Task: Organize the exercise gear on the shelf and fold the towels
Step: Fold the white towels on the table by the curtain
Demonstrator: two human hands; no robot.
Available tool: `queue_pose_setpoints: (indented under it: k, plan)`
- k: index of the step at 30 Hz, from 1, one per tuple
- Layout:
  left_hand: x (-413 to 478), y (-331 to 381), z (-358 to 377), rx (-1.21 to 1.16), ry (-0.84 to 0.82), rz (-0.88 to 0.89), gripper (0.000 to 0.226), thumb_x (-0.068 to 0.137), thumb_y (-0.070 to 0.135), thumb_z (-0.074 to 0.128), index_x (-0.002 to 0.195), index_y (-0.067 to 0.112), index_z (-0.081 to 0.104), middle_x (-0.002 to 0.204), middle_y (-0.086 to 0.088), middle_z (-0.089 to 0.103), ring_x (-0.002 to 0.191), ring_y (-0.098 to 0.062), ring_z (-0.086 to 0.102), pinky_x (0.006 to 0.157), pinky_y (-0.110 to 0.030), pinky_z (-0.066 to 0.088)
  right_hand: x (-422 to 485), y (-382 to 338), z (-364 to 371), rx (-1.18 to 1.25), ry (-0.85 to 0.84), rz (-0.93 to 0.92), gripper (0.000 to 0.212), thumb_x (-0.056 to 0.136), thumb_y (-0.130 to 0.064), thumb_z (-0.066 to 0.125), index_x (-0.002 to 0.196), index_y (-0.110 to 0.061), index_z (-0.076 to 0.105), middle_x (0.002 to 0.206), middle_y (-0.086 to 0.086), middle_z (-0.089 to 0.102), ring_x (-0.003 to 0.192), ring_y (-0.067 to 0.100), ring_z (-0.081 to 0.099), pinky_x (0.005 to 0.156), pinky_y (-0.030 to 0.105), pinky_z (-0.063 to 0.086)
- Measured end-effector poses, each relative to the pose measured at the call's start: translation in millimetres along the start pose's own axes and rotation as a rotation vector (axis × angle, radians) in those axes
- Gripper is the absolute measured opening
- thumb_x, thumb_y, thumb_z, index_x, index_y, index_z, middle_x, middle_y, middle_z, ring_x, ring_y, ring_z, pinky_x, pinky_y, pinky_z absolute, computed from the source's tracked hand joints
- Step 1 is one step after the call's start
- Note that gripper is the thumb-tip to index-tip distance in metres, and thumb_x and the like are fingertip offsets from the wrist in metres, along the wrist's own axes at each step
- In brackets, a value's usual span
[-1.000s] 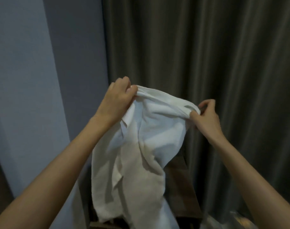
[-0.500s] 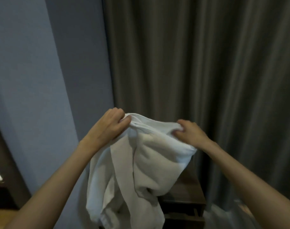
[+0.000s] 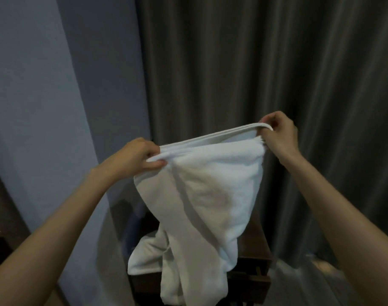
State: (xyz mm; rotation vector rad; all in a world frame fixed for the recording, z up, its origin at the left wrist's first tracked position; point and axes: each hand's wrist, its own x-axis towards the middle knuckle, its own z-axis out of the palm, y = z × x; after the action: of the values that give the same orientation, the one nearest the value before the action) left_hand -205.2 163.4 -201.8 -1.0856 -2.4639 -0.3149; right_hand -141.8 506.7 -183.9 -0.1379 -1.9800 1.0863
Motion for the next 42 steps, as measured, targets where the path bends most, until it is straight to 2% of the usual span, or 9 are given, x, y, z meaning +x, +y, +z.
queue_pose_setpoints:
  k: [10,15,19,21,24,27,31,36,42]
  plan:
    - [-13.1,6.1,30.2,-0.320,0.060,-0.095,0.039,0.074,0.045,0.073,0.066,0.010,0.058,0.077,0.000,0.056,0.069,-0.015,0.055,0.067,-0.034,0.048,-24.1,43.7,2.2,-0.476,-0.035,-0.028,0.013,0.097,-0.029,0.045,0.098,-0.017,0.040,0.087,0.005,0.052,0.074,0.027,0.047,0.067,0.035,0.035]
    - [-10.0,15.3,42.2,-0.192,0.207,-0.085,0.038,0.079,0.043,0.069,0.060,0.024,0.042,0.072,0.010,0.045,0.062,-0.010,0.046,0.057,-0.024,0.037,-20.7,53.2,5.0,0.089,-0.172,0.248,0.024,0.093,-0.009,0.048,0.103,-0.019,0.029,0.092,0.006,0.047,0.074,0.023,0.055,0.052,0.038,0.053]
    - [-10.3,15.3,52.6,-0.196,0.340,-0.141,0.037,0.080,0.035,0.073,0.062,0.023,0.042,0.075,0.010,0.041,0.066,-0.004,0.044,0.058,-0.015,0.032,-34.2,63.6,0.0,-0.021,-0.357,-0.075,0.042,0.086,0.013,0.041,0.090,-0.029,0.043,0.089,0.011,0.049,0.083,0.030,0.050,0.068,0.044,0.047]
    - [-10.0,13.7,54.9,-0.194,0.354,-0.165,0.036,0.080,0.036,0.073,0.063,0.018,0.046,0.075,0.007,0.041,0.067,-0.004,0.044,0.058,-0.015,0.032,-45.3,69.9,-0.3,-0.171,-0.413,-0.226,0.050,0.084,0.011,0.041,0.086,-0.037,0.054,0.096,0.002,0.044,0.093,0.014,0.042,0.079,0.017,0.041]
    - [-9.1,12.4,56.7,-0.175,0.379,-0.189,0.039,0.078,0.035,0.074,0.060,0.018,0.043,0.071,0.009,0.037,0.063,-0.004,0.042,0.056,-0.015,0.030,-54.8,69.7,-0.3,-0.253,-0.538,-0.216,0.040,0.090,-0.002,0.043,0.089,-0.035,0.066,0.105,-0.004,0.034,0.095,0.002,0.038,0.080,0.001,0.035]
    - [-7.7,10.8,59.2,-0.167,0.398,-0.238,0.043,0.078,0.035,0.075,0.058,0.016,0.042,0.068,0.005,0.038,0.059,-0.006,0.037,0.055,-0.016,0.028,-60.0,71.3,-5.0,-0.348,-0.679,-0.168,0.021,0.088,-0.036,0.044,0.086,-0.032,0.065,0.110,-0.004,0.039,0.106,0.012,0.046,0.089,0.021,0.039]
    - [-5.7,11.6,64.0,-0.175,0.412,-0.275,0.049,0.076,0.037,0.076,0.054,0.026,0.034,0.066,0.008,0.035,0.058,-0.006,0.037,0.054,-0.017,0.026,-75.1,79.0,-7.4,-0.564,-0.795,-0.257,0.047,0.074,-0.070,0.053,0.099,-0.032,0.064,0.113,-0.010,0.041,0.097,0.009,0.053,0.078,0.031,0.049]
    - [-10.1,4.0,65.0,-0.183,0.356,-0.309,0.035,0.070,0.045,0.078,0.056,0.023,0.055,0.066,0.009,0.044,0.060,-0.003,0.044,0.055,-0.013,0.030,-71.1,80.5,-1.3,-0.510,-0.308,-0.353,0.018,0.098,-0.032,0.045,0.096,-0.017,0.055,0.097,0.003,0.056,0.087,0.026,0.058,0.069,0.037,0.047]
    - [-21.7,-8.5,69.9,-0.168,0.156,-0.265,0.020,0.075,0.039,0.076,0.087,0.022,0.073,0.083,0.008,0.054,0.074,-0.011,0.054,0.062,-0.017,0.037,-60.5,59.1,6.3,-0.221,-0.053,-0.274,0.014,0.101,-0.026,0.037,0.089,-0.023,0.044,0.094,-0.010,0.048,0.079,0.004,0.049,0.069,0.027,0.042]
